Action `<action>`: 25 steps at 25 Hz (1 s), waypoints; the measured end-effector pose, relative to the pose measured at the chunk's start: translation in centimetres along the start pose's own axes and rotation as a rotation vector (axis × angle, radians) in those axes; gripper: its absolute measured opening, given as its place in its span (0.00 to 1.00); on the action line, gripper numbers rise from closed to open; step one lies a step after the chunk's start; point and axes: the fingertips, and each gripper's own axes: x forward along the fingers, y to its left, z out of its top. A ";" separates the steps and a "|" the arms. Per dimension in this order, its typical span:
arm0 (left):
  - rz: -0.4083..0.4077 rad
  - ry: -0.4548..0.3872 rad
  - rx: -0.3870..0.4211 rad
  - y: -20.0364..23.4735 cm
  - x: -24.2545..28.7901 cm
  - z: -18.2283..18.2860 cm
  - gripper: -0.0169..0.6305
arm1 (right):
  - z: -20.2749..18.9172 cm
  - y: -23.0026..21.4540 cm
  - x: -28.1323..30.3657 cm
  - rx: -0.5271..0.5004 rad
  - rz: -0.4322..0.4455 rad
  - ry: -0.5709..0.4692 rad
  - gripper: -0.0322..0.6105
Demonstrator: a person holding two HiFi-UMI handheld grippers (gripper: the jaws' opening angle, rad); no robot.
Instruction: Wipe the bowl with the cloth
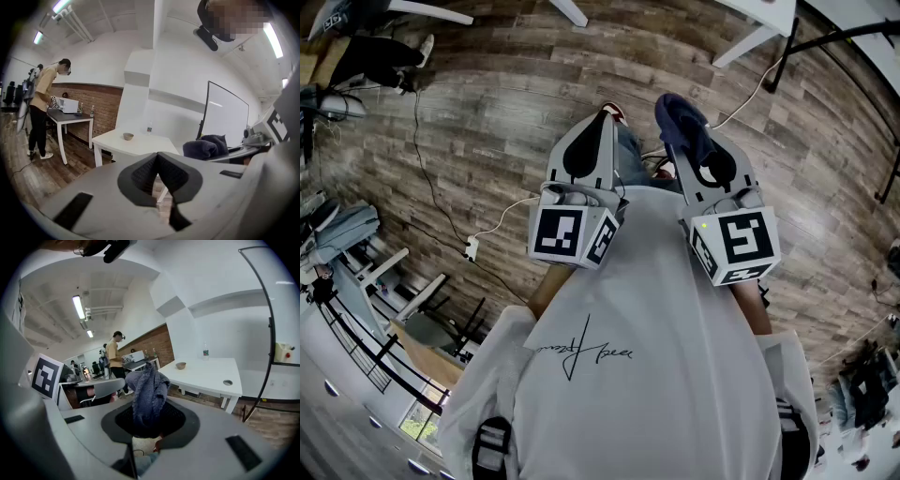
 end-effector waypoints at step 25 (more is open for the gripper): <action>0.054 0.007 -0.039 17.1 7.7 6.0 0.01 | 10.0 -1.7 15.4 0.043 -0.072 0.011 0.19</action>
